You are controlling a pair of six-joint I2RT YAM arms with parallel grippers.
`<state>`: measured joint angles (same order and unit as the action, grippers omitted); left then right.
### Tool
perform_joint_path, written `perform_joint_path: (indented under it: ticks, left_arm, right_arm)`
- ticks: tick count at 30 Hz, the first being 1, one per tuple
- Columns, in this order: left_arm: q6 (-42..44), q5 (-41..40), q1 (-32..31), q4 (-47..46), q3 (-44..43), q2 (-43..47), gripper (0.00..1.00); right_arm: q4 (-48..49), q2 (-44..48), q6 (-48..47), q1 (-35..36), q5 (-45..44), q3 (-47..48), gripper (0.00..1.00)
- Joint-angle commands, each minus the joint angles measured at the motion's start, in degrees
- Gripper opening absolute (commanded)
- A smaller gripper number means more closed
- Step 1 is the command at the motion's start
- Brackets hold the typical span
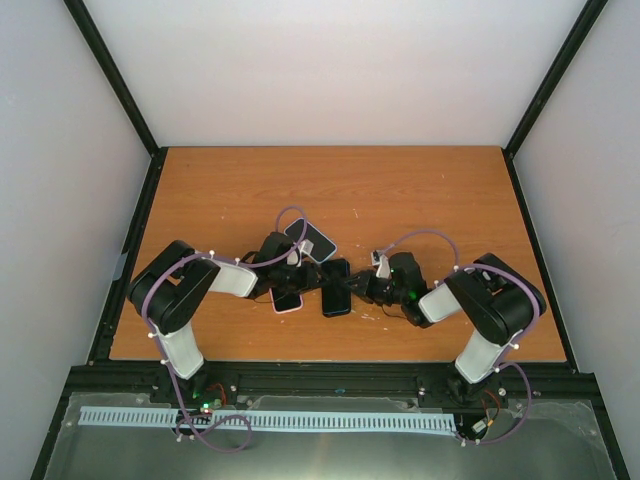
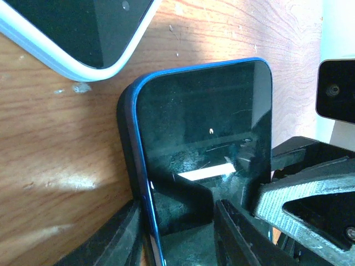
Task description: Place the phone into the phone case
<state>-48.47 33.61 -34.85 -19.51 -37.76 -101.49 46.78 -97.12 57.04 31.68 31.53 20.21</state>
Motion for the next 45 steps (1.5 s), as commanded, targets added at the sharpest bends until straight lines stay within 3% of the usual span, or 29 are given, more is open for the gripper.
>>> perform_joint_path:
  ticks: [1, 6, 13, 22, 26, 30, 37, 45]
  left_arm:
    - [1.04, 1.2, -0.83, 1.43, 0.47, 0.17, 0.36]
    - [0.6, 1.71, -0.83, 1.0, 0.86, 1.5, 0.36]
    - [0.85, 1.14, -0.75, 4.88, -0.82, 6.6, 0.46]
    - [5.19, -5.84, 0.38, 17.34, -6.65, 18.17, 0.73]
    - [5.35, -3.94, 3.7, 18.2, -5.65, 24.18, 0.85]
    - [4.64, 4.26, 7.49, 15.57, -4.33, 28.57, 0.87]
    - [-2.52, 15.33, 7.61, 3.59, -1.01, 32.1, 0.85]
    - [-13.04, 20.88, 7.6, -13.99, 4.93, 31.97, 0.81]
  right_arm:
    - [0.58, -0.92, -2.33, 0.57, 0.0, 0.66, 0.18]
    - [0.84, -0.63, -2.48, 0.55, -0.46, 0.12, 0.11]
    - [3.95, 1.5, -0.6, 0.49, 0.83, -0.87, 0.1]
    - [-4.5, 11.32, -0.5, 0.46, 0.42, 0.1, 0.1]
    - [-10.57, 18.72, -1.23, 0.49, 0.33, 1.62, 0.1]
    - [-12.02, 24.98, 1.54, 0.44, 1.41, 2.33, 0.1]
    - [-6.57, 33.42, 12.13, 0.65, 4.35, 1.65, 0.12]
    - [-3.99, 40.16, 18.28, 1.05, 4.07, 2.02, 0.12]
